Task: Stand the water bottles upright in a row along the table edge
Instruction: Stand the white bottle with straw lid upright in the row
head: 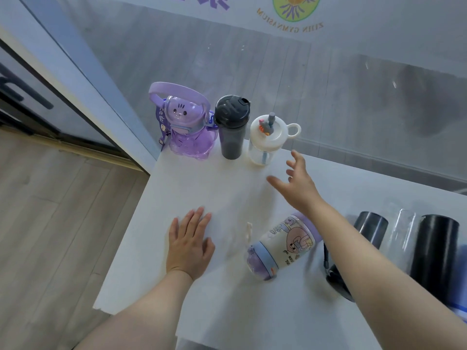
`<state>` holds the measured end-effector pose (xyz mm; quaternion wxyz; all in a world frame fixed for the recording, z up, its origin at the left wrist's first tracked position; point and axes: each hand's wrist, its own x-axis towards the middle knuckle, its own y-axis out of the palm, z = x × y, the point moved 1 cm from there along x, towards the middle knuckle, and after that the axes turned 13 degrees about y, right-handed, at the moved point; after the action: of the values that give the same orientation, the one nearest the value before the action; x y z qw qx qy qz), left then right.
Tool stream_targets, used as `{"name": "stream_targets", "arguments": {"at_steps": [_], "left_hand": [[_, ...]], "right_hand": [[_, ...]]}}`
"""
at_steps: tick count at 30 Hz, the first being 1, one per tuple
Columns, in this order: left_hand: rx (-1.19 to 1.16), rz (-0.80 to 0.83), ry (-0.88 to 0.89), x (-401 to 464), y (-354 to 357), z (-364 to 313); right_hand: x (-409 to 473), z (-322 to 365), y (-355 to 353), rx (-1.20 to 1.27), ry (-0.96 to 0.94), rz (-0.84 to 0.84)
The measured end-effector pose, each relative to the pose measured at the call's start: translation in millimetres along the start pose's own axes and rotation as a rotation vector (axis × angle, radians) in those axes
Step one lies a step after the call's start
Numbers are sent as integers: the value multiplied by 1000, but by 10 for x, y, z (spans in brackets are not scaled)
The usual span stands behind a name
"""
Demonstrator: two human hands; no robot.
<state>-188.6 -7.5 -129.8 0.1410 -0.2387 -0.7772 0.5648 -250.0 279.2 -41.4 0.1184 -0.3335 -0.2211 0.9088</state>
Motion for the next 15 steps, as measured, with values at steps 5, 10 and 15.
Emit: {"name": "stream_targets", "arguments": {"at_steps": [5, 10, 15], "left_hand": [[-3, -6, -2, -2, 11, 10], [-7, -21, 2, -1, 22, 18], [-6, -25, 7, 2, 37, 19]], "right_hand": [[328, 323, 268, 169, -43, -71], [474, 353, 357, 185, -50, -182], [389, 216, 260, 128, -24, -216]]}}
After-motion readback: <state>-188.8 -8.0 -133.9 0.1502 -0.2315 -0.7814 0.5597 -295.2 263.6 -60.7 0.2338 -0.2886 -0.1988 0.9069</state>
